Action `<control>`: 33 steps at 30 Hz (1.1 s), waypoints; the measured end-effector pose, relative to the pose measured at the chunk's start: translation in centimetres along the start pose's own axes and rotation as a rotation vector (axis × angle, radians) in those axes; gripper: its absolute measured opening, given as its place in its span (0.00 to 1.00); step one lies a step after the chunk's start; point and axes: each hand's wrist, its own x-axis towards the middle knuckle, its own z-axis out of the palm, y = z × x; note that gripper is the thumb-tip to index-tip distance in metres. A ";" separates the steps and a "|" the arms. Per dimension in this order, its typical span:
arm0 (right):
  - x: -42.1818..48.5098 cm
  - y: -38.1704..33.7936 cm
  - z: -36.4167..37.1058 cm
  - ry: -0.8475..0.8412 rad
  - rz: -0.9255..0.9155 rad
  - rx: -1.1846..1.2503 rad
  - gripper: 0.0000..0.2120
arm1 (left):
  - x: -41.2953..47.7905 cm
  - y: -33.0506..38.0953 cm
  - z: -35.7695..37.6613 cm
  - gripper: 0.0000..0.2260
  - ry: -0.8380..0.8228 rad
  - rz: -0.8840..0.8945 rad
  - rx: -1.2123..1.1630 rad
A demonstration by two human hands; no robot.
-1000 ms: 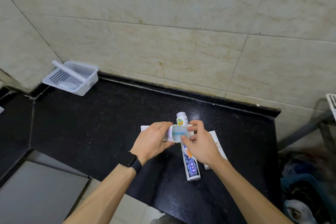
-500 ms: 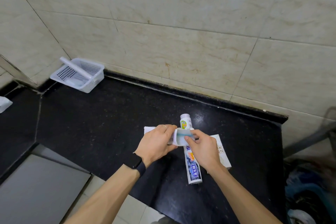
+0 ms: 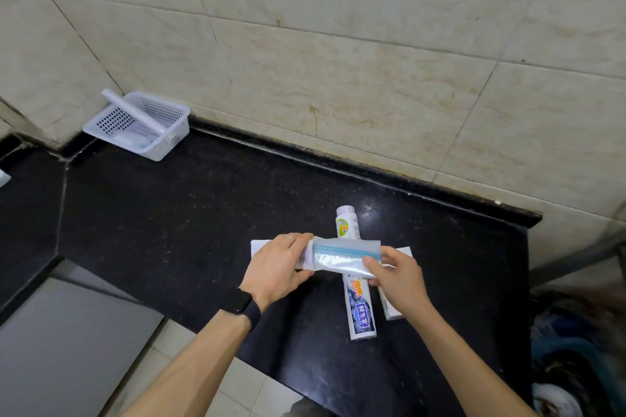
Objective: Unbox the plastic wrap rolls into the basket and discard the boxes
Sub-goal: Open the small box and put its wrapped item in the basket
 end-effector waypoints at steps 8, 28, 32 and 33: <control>-0.3 2.5 -1.4 0.056 0.150 0.244 0.07 | -0.5 -4.2 4.7 0.36 -0.169 -0.181 0.007; 2.0 -4.3 10.3 -0.381 0.100 0.225 0.08 | -2.3 -4.8 -5.1 0.16 0.171 -0.735 -1.253; 2.9 -6.3 14.9 -0.452 0.087 0.134 0.09 | -3.2 -8.7 -6.6 0.12 0.264 -0.803 -1.357; 3.2 -6.8 16.3 -0.474 0.087 0.107 0.09 | -3.5 -10.2 -7.0 0.12 0.265 -0.809 -1.341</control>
